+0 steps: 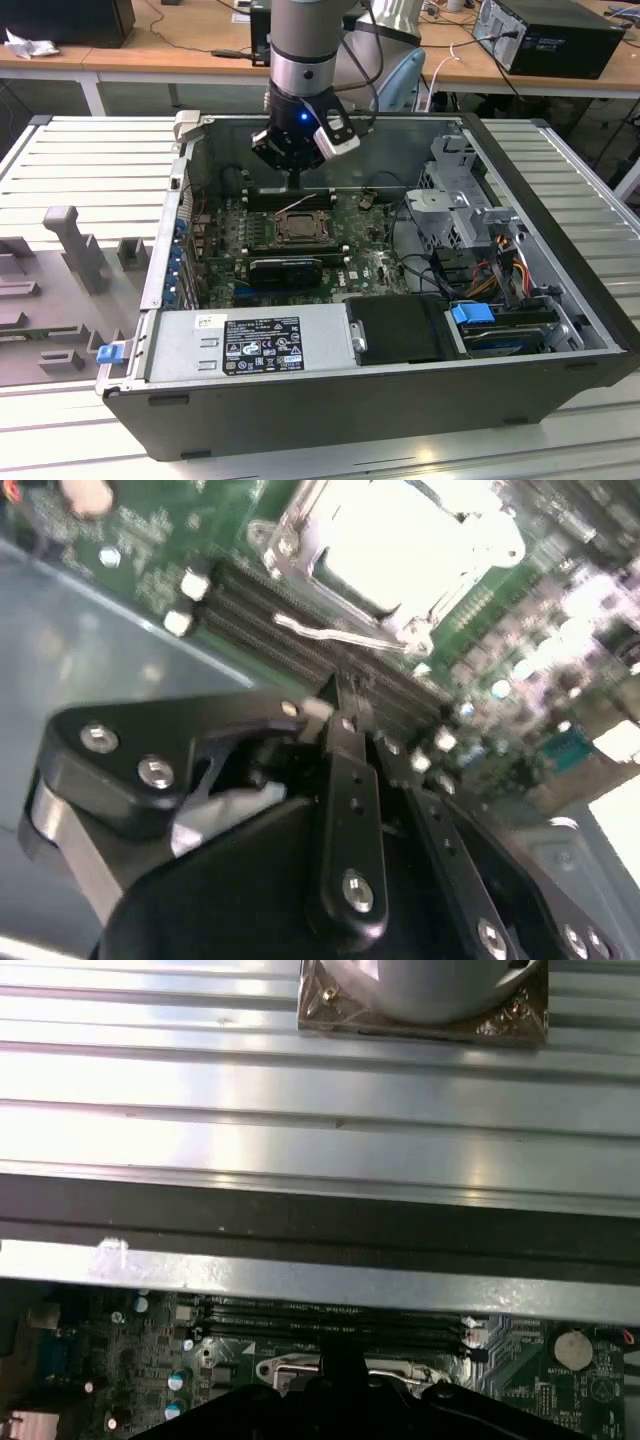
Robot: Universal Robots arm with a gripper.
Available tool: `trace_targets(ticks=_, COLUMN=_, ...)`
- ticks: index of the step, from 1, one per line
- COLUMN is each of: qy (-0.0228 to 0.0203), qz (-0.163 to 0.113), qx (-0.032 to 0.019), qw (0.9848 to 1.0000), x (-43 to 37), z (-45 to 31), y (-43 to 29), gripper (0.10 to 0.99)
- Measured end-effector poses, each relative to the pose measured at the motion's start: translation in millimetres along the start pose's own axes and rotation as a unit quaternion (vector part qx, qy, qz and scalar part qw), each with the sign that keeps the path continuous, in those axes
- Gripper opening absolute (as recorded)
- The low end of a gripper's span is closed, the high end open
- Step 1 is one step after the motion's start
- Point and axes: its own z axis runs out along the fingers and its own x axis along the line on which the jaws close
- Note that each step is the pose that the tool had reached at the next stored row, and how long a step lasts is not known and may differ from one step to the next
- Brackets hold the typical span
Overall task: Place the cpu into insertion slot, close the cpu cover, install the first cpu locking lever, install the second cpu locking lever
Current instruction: 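Install the first cpu locking lever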
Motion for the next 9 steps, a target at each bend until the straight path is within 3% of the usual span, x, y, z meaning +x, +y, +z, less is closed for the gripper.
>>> trace_targets(ticks=1, qy=-0.0009, qz=0.0, qx=-0.0001, qw=1.0, x=0.1, z=0.2, y=-0.2, gripper=0.106)
trace_targets(ticks=3, qy=-0.0071, qz=-0.001, qx=0.0028, qw=1.0, x=0.0, z=0.4, y=-0.4, gripper=0.106)
trace_targets(ticks=4, qy=-0.0134, qz=-0.002, qx=0.0087, qw=0.9999, x=0.1, z=0.4, y=-0.4, gripper=0.106)
trace_targets(ticks=5, qy=-0.017, qz=-0.003, qx=0.011, qw=0.9998, x=0.1, z=0.5, y=-0.5, gripper=0.106)
trace_targets(ticks=9, qy=-0.0178, qz=-0.002, qx=0.0117, qw=0.9998, x=-0.1, z=9.2, y=-1.8, gripper=0.106)
